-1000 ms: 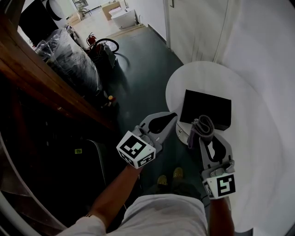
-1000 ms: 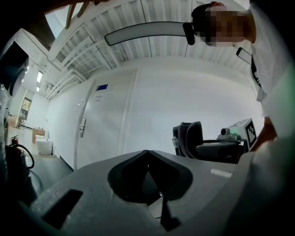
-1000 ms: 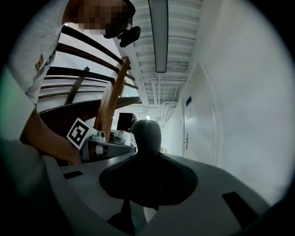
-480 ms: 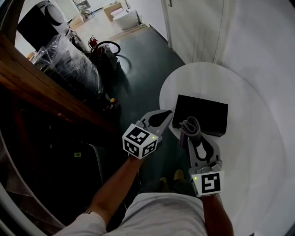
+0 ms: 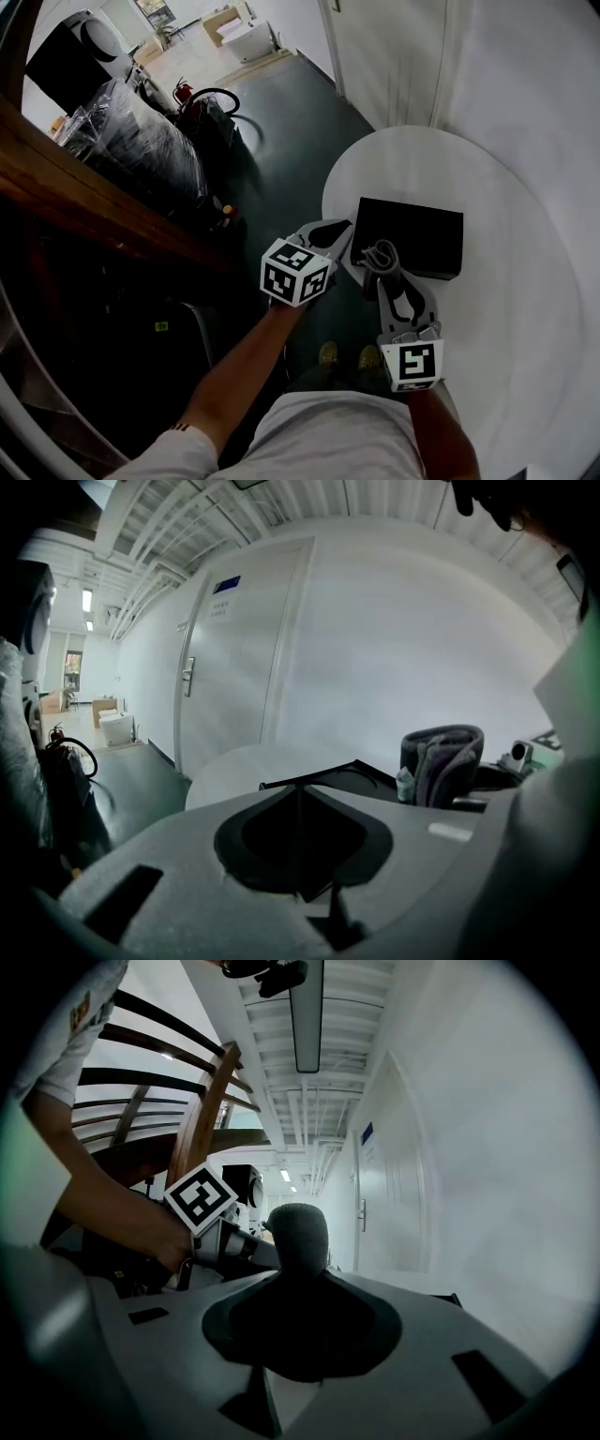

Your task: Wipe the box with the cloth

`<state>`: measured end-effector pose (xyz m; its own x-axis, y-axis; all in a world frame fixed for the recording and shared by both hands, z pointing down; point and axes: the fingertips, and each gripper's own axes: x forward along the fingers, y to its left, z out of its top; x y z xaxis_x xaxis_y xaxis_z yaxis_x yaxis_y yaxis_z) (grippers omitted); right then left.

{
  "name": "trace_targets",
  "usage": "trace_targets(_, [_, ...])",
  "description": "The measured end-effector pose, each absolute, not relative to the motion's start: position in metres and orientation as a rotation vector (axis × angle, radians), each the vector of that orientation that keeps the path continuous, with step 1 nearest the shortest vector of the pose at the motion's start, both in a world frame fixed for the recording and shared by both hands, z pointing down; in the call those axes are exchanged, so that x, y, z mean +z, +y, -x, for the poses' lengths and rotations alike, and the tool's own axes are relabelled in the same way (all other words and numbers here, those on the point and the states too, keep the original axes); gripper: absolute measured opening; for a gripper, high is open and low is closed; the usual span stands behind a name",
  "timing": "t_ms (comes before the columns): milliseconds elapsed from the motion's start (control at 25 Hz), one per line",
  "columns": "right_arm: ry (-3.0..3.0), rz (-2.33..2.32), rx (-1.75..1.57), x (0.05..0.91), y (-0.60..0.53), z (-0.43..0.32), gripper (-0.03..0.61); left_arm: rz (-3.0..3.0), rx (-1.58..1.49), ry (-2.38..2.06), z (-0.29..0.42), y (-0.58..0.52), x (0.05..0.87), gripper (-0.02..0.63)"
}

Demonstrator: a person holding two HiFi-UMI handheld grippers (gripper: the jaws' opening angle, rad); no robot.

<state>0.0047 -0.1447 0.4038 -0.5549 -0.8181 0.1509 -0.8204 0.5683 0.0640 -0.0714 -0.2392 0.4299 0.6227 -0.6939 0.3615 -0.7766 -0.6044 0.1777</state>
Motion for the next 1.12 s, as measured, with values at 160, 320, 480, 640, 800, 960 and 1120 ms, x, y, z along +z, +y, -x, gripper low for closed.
trace_targets(160, [-2.587, -1.429, 0.002, 0.417, -0.152, 0.002, 0.098, -2.501, 0.412, -1.121, 0.068, -0.251, 0.44, 0.027])
trace_targets(320, [-2.548, -1.428, -0.024, 0.434, -0.154, 0.016, 0.098, -2.472, 0.498, -1.076, 0.066, -0.257, 0.456, 0.111])
trace_targets(480, [-2.49, -1.444, -0.033, 0.446, -0.156, 0.025, 0.098, -2.428, 0.545, -1.058, 0.066, -0.261, 0.468, 0.141])
trace_targets(640, [-2.439, -1.411, -0.045, 0.46, -0.157, 0.028, 0.098, -2.395, 0.556, -1.025, 0.063, -0.265, 0.476, 0.144])
trace_targets(800, [-2.402, -1.388, -0.088, 0.468, -0.16, 0.032, 0.098, -2.381, 0.566, -0.995, 0.06, -0.268, 0.481, 0.143])
trace_targets(960, [-2.343, -1.328, -0.198, 0.473, -0.161, 0.035, 0.098, -2.384, 0.58, -0.97, 0.057, -0.266, 0.481, 0.13])
trace_targets(1120, [-2.282, -1.283, -0.271, 0.479, -0.159, 0.03, 0.098, -2.395, 0.608, -0.986, 0.054, -0.264, 0.48, 0.106])
